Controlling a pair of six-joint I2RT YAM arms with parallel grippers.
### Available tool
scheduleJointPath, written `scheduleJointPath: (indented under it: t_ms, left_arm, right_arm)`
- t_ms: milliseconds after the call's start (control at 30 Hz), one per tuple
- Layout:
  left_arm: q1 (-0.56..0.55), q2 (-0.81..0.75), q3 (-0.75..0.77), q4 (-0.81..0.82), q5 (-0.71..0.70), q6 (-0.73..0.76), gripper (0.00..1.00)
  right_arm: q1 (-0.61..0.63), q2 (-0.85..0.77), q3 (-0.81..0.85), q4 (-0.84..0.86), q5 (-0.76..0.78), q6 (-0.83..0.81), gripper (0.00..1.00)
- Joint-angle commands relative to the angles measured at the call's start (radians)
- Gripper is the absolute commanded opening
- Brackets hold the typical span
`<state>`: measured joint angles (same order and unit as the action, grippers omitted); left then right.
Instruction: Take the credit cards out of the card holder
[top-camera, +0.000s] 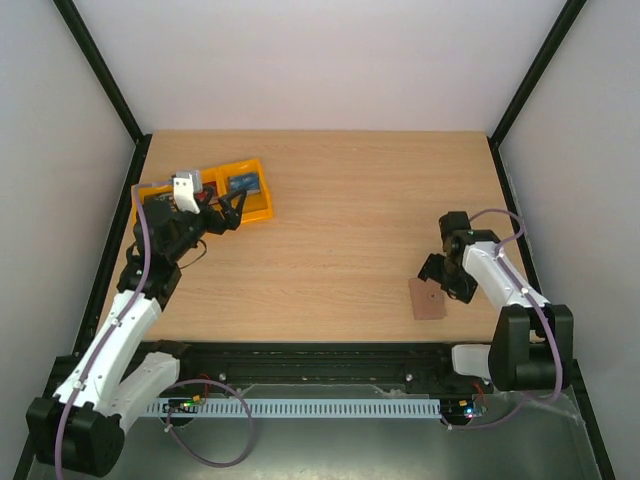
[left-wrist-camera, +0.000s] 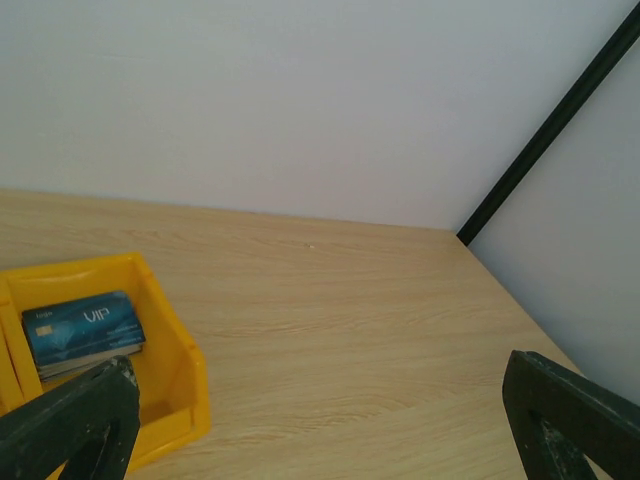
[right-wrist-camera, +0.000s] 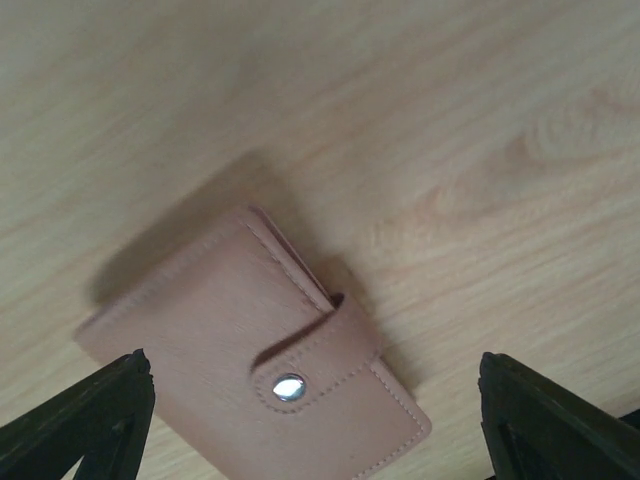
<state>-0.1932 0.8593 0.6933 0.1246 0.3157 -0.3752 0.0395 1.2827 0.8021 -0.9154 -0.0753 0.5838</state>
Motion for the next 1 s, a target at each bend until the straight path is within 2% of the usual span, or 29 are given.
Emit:
scheduleJointPath:
  t_ms: [0,100,200,367,467,567,700,767,833,933,967]
  left_arm:
    - [-0.008,-0.058,-0.032,-0.041,0.004,-0.053,1.00]
    - [-0.011,-0.090,-0.059,-0.044,0.005,-0.064,0.99]
    - [-0.016,-0.117,-0.072,-0.048,0.009,-0.071,1.00]
    - [-0.021,-0.133,-0.075,-0.043,0.003,-0.073,1.00]
    - [-0.020,-0.119,-0.075,-0.035,-0.009,-0.072,1.00]
    - [-0.021,-0.099,-0.063,-0.032,-0.006,-0.072,1.00]
    - [-0.020,-0.077,-0.045,-0.031,0.007,-0.062,1.00]
    - [-0.021,-0.070,-0.043,-0.034,0.001,-0.055,1.00]
    - [-0.019,-0.062,-0.046,-0.042,-0.006,-0.055,1.00]
    - [-0.021,-0.044,-0.057,-0.042,0.005,-0.053,0.99]
    - [-0.021,-0.037,-0.061,-0.040,0.009,-0.056,1.00]
  right_arm:
    - [0.000,-0.020,-0.078,0.006,-0.030,0.082,0.85]
    - [0.000,0.031,-0.109,0.061,-0.055,0.072,0.83]
    - [0.013,0.079,-0.139,0.132,-0.131,0.088,0.77]
    - [0.146,0.099,-0.140,0.303,-0.308,0.258,0.71]
    - [0.257,0.144,-0.071,0.407,-0.340,0.368,0.70]
    - [0.325,0.256,0.079,0.389,-0.315,0.354,0.71]
    - [0.349,0.344,0.245,0.286,-0.337,0.235,0.77]
    - [0.349,0.380,0.318,0.162,-0.284,0.117,0.87]
    - [0.349,0.420,0.382,0.039,-0.207,-0.031,0.91]
    - [0.349,0.487,0.470,-0.046,-0.126,-0.247,0.89]
    - [0.349,0.511,0.491,-0.038,-0.136,-0.323,0.86]
